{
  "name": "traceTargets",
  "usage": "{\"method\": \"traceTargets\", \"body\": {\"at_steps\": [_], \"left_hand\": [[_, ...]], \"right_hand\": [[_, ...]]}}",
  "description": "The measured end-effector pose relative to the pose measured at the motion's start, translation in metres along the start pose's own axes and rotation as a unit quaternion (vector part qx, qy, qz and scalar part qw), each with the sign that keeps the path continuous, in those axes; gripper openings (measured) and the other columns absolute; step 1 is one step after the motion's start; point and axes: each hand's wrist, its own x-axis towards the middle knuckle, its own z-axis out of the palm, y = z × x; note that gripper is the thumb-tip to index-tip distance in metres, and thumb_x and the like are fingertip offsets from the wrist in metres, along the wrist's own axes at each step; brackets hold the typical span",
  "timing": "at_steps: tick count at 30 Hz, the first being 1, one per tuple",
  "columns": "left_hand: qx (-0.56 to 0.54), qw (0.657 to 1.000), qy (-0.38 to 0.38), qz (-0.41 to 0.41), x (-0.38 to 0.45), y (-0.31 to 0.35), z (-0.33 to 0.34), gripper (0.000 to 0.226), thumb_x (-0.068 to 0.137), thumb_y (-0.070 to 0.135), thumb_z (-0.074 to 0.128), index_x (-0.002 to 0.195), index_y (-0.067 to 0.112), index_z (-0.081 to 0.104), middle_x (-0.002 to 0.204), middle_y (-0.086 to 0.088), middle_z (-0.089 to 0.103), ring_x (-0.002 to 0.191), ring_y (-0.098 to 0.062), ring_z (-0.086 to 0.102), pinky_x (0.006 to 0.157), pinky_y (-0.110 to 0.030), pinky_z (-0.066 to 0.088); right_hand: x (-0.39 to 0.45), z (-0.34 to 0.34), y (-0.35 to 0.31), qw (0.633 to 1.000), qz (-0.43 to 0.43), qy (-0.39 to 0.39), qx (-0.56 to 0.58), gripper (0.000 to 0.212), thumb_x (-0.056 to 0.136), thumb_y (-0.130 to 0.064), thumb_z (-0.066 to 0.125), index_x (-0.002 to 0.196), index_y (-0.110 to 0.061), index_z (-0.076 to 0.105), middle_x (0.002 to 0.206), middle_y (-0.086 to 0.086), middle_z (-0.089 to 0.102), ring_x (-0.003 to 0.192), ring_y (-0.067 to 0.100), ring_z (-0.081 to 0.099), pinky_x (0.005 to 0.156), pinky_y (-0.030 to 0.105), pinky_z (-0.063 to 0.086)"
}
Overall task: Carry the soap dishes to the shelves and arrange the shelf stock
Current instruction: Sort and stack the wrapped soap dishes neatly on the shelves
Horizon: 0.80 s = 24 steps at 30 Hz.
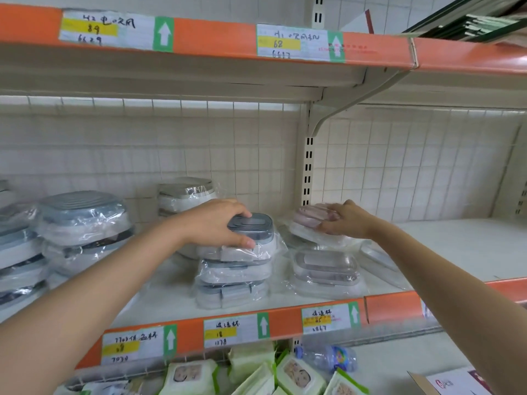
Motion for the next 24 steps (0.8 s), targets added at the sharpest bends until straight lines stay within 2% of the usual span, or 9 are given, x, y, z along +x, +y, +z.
{"method": "traceTargets", "body": {"at_steps": [2,4,5,7,9,13,20,22,24], "left_hand": [[0.007,1.0,-0.001,0.002,0.0,0.002,0.0,0.063,0.082,0.048,0.068,0.133,0.018,0.049,0.132,0.004,0.05,0.118,-0.012,0.047,0.099,-0.023,0.035],[0.014,1.0,-0.004,0.002,0.001,0.002,0.001,0.062,0.082,0.047,0.068,0.133,0.018,0.048,0.131,0.004,0.049,0.119,-0.013,0.046,0.099,-0.024,0.035],[0.016,1.0,-0.003,0.002,0.002,0.002,0.002,0.062,0.082,0.047,0.068,0.133,0.018,0.047,0.132,0.004,0.048,0.12,-0.013,0.046,0.099,-0.024,0.035],[0.015,1.0,0.011,0.004,0.004,0.001,0.006,0.063,0.083,0.048,0.066,0.134,0.018,0.046,0.134,0.006,0.045,0.122,-0.013,0.044,0.101,-0.026,0.035],[0.013,1.0,0.027,0.004,0.004,0.001,0.01,0.064,0.084,0.048,0.064,0.137,0.018,0.044,0.137,0.006,0.043,0.126,-0.013,0.042,0.103,-0.025,0.033],[0.002,1.0,0.024,-0.005,0.002,0.003,0.014,0.068,0.086,0.046,0.061,0.141,0.015,0.039,0.144,0.005,0.037,0.132,-0.015,0.036,0.108,-0.029,0.03],[0.01,0.997,-0.051,-0.054,0.003,0.023,-0.002,0.063,0.087,0.035,0.063,0.137,0.005,0.04,0.144,-0.006,0.036,0.132,-0.024,0.037,0.108,-0.037,0.032],[-0.006,0.997,-0.041,-0.06,0.001,0.032,-0.006,0.061,0.088,0.029,0.063,0.138,0.004,0.038,0.146,-0.007,0.034,0.134,-0.023,0.034,0.109,-0.036,0.031],[-0.041,0.998,0.002,-0.053,-0.003,0.045,-0.007,0.056,0.087,0.022,0.062,0.135,0.005,0.04,0.145,-0.006,0.035,0.133,-0.022,0.034,0.106,-0.03,0.029]], "right_hand": [[-0.008,0.005,0.003,0.999,0.029,0.017,0.011,0.069,0.064,-0.064,0.055,0.117,-0.02,0.057,0.11,0.008,0.051,0.122,0.025,0.036,0.092,0.031,0.036],[-0.013,0.015,0.007,0.999,0.049,0.018,0.014,0.063,0.064,-0.069,0.056,0.108,-0.023,0.058,0.119,0.013,0.047,0.122,0.027,0.036,0.096,0.034,0.036],[-0.013,0.02,0.007,0.998,0.051,0.02,0.014,0.065,0.069,-0.067,0.057,0.118,-0.023,0.056,0.126,0.014,0.043,0.126,0.028,0.032,0.101,0.036,0.033],[-0.014,0.025,0.007,0.998,0.051,0.038,0.016,0.066,0.083,-0.052,0.06,0.138,-0.018,0.044,0.136,0.015,0.033,0.133,0.027,0.024,0.109,0.034,0.024],[-0.012,0.027,0.008,0.997,0.058,0.046,0.023,0.067,0.087,-0.043,0.06,0.143,-0.017,0.037,0.139,0.013,0.029,0.136,0.026,0.019,0.112,0.035,0.02],[-0.013,0.03,0.007,0.996,0.073,0.044,0.032,0.073,0.085,-0.043,0.064,0.146,-0.018,0.032,0.138,0.011,0.029,0.134,0.028,0.025,0.111,0.035,0.024],[-0.035,0.013,-0.005,0.993,0.091,0.028,0.068,0.084,0.08,-0.042,0.071,0.146,-0.012,0.029,0.14,0.01,0.032,0.13,0.03,0.034,0.109,0.036,0.031],[-0.046,0.005,-0.005,0.992,0.102,0.022,0.071,0.085,0.079,-0.043,0.071,0.146,-0.012,0.03,0.139,0.01,0.033,0.129,0.031,0.036,0.109,0.039,0.032],[-0.056,-0.002,-0.003,0.99,0.125,0.013,0.069,0.085,0.078,-0.045,0.071,0.146,-0.012,0.03,0.139,0.01,0.033,0.128,0.034,0.038,0.108,0.042,0.033]]}}
